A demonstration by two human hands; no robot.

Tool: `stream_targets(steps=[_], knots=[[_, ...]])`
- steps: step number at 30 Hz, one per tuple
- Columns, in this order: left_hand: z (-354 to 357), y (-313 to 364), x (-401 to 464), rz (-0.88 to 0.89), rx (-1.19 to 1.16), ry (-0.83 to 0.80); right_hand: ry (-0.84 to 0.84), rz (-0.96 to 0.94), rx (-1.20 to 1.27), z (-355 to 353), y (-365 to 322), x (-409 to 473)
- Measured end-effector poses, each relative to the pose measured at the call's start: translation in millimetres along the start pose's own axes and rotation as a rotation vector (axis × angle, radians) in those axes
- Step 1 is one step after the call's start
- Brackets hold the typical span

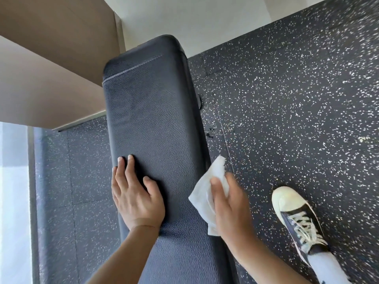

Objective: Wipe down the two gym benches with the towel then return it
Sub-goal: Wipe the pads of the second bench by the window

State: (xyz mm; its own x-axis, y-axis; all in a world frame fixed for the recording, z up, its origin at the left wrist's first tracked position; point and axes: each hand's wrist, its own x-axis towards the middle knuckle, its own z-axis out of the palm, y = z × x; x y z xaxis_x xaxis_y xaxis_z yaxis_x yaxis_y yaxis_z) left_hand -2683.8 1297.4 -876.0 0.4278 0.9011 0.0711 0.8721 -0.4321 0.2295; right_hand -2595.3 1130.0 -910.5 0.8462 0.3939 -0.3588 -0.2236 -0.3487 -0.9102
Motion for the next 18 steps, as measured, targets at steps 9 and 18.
stream_targets(steps=[9,18], knots=[[-2,0,-2,-0.003,-0.025,0.010,0.036,0.013,-0.035,22,-48,79],[-3,0,-3,-0.006,-0.040,0.024,-0.017,-0.100,-0.061,-17,19,-56]])
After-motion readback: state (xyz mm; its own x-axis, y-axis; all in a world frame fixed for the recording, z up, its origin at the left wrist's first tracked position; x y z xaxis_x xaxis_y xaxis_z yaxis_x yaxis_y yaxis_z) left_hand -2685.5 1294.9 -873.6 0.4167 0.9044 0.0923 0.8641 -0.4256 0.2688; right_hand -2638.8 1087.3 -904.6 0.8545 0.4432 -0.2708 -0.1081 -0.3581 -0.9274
